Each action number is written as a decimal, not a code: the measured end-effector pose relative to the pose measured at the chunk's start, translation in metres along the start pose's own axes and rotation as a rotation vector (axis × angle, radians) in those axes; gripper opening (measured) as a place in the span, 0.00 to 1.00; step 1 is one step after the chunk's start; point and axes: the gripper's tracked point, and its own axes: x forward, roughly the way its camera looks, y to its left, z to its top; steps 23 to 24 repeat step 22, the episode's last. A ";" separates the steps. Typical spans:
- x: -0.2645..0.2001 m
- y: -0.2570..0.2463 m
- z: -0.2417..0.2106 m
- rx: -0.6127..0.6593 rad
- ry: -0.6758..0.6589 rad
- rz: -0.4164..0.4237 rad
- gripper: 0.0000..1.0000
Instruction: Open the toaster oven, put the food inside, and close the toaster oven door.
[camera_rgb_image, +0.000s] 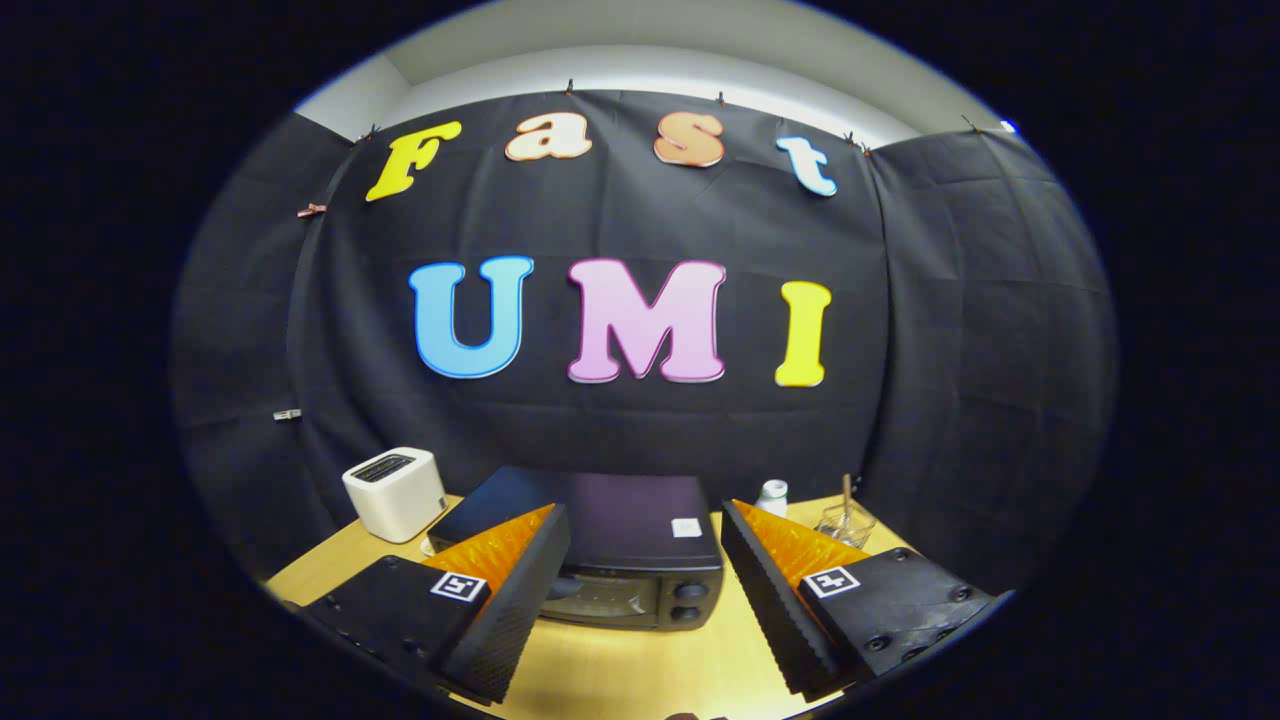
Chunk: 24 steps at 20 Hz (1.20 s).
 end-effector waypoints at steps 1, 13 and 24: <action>-0.008 -0.014 0.010 -0.014 -0.026 -0.020 0.99; -0.093 -0.116 0.010 -0.027 -0.028 -0.173 0.98; -0.100 -0.120 -0.006 0.021 0.024 -0.182 0.98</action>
